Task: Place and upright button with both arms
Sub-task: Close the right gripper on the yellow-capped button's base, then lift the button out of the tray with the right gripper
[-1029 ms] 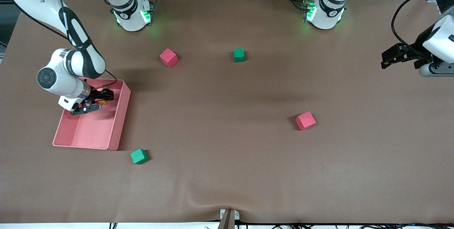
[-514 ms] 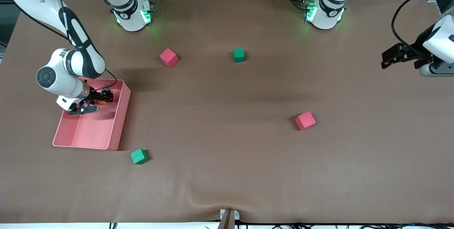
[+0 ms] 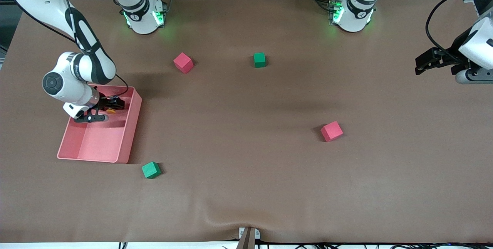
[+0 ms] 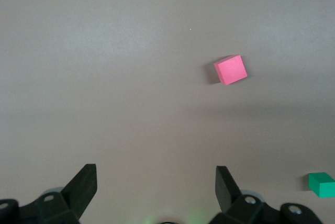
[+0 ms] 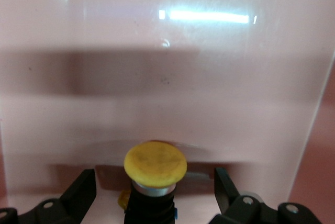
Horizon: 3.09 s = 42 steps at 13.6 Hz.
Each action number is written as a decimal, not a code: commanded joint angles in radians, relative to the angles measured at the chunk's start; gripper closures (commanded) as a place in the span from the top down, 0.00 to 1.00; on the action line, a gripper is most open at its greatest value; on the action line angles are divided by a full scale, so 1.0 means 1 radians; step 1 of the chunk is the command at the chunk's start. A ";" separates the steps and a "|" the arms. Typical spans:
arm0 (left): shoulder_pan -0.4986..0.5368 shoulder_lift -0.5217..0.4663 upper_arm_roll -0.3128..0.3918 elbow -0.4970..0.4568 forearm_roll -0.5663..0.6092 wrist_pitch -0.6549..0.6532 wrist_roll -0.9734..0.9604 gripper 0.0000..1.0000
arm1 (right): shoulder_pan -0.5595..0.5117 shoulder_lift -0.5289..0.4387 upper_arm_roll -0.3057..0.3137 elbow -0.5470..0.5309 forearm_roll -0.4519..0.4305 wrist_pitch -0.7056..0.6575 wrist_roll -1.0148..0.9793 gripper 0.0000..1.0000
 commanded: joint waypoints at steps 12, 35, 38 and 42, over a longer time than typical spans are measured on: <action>-0.006 -0.023 -0.013 -0.027 0.019 -0.003 0.001 1.00 | -0.007 -0.079 0.011 -0.009 -0.012 -0.065 0.004 0.00; 0.005 -0.025 -0.016 -0.031 0.021 0.016 0.002 1.00 | 0.670 -0.009 0.015 0.453 0.035 -0.211 0.212 0.00; 0.005 -0.025 -0.013 -0.031 0.021 0.017 0.002 1.00 | 0.822 0.150 0.015 0.644 0.069 -0.211 0.466 0.00; 0.005 -0.020 -0.007 -0.034 0.021 0.028 0.002 1.00 | 0.936 0.376 0.015 0.894 0.135 -0.202 0.717 0.00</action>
